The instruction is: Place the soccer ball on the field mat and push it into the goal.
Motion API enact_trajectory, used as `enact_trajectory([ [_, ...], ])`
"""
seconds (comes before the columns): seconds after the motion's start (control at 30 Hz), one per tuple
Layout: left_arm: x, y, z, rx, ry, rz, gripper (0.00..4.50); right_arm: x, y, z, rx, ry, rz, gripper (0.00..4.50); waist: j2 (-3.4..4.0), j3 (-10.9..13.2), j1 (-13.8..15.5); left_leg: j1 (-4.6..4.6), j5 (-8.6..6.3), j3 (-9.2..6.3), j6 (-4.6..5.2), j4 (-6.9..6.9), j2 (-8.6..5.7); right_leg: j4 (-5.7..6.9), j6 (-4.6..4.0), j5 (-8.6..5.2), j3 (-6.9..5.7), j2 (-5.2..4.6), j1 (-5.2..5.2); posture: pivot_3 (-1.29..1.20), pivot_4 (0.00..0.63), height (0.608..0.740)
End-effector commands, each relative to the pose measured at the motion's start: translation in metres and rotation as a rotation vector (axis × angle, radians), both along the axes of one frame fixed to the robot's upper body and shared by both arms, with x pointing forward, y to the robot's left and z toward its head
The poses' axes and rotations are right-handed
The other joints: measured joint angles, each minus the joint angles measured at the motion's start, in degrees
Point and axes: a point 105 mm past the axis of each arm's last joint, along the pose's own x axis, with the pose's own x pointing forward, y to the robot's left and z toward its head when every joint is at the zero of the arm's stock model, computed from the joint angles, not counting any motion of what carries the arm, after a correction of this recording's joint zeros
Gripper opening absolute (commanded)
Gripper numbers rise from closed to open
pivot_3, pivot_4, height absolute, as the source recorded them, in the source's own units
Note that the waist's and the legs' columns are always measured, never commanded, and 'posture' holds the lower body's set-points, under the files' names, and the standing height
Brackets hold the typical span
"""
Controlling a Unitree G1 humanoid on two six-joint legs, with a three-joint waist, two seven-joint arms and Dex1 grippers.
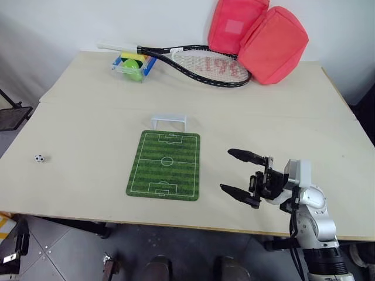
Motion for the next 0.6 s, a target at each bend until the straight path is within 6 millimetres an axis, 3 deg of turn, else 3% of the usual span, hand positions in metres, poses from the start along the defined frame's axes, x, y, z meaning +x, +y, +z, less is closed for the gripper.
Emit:
enact_trajectory([
  [0.03,0.037,0.013,0.039,0.051,-0.037,0.001,4.47,0.0,-0.007,0.0,-0.033,-0.038,-0.015,4.5,-0.01,0.0,0.1,0.0,0.0,0.12,0.01,-0.01,0.01,0.05,0.0,0.0,0.12,0.01,-0.08,0.0,0.15,0.74],
  [0.13,0.069,0.023,0.057,0.059,-0.008,0.016,4.47,0.002,-0.008,-0.003,-0.036,-0.031,-0.029,4.5,-0.07,0.0,0.1,-0.01,0.04,0.21,-0.03,0.03,0.05,0.25,-0.04,0.02,0.25,0.07,-0.23,0.0,0.15,0.74],
  [0.37,0.139,0.043,0.069,0.058,0.097,0.018,4.47,0.002,-0.007,-0.005,-0.034,-0.025,-0.042,4.5,-0.08,0.0,-1.2,0.15,0.01,0.65,0.01,-0.2,0.06,0.25,-0.01,0.09,0.7,0.14,-0.49,0.0,0.15,0.74],
  [0.6,0.17,0.052,0.067,0.076,0.157,0.085,4.47,0.001,-0.008,-0.006,-0.031,-0.016,-0.08,4.5,-0.14,-0.1,-1.6,0.13,0.02,0.74,0.0,-0.27,0.08,0.19,-0.01,0.09,0.71,0.14,-0.54,0.0,0.15,0.74],
])
